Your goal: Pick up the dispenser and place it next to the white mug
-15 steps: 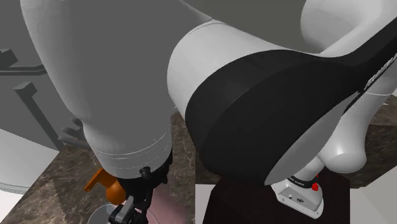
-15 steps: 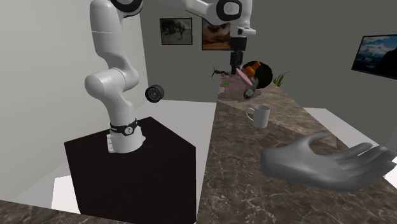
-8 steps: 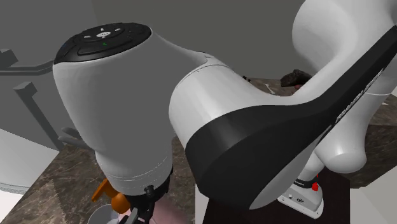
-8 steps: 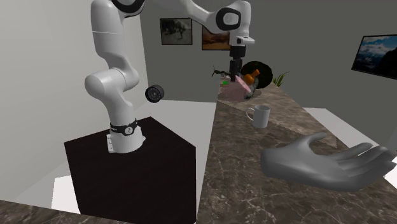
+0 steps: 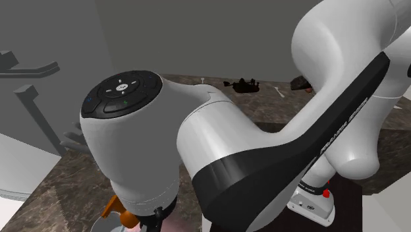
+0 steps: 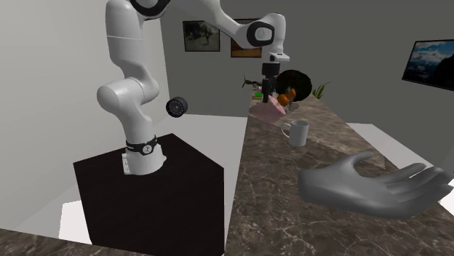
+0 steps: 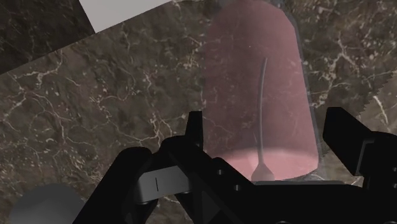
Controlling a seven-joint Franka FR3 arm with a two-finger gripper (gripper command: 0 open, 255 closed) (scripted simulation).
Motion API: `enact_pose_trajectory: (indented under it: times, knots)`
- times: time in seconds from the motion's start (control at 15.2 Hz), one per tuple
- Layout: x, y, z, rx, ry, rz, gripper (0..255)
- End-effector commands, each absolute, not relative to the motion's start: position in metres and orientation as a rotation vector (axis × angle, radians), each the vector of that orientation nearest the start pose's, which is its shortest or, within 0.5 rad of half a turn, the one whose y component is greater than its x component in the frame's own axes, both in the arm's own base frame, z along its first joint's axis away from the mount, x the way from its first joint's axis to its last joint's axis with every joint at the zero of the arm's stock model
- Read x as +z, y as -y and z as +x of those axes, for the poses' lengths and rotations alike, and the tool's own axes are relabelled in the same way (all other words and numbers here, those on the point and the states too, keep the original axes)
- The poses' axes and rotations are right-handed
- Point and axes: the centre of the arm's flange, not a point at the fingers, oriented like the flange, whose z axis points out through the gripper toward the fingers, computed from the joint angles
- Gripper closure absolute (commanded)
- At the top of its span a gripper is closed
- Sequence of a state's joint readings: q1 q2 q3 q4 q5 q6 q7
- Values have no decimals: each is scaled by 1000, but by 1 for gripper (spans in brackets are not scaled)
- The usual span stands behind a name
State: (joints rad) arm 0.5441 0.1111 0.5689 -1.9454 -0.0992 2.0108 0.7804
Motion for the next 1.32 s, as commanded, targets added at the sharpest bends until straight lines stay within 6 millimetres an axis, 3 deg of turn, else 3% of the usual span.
enact_pose_trajectory:
  times: [0.0,0.99,1.25]
  knots:
    - [420,-512,267,-14,592,-3124,255]
    - [341,-512,267,-14,592,-3124,255]
    - [341,-512,267,-14,592,-3124,255]
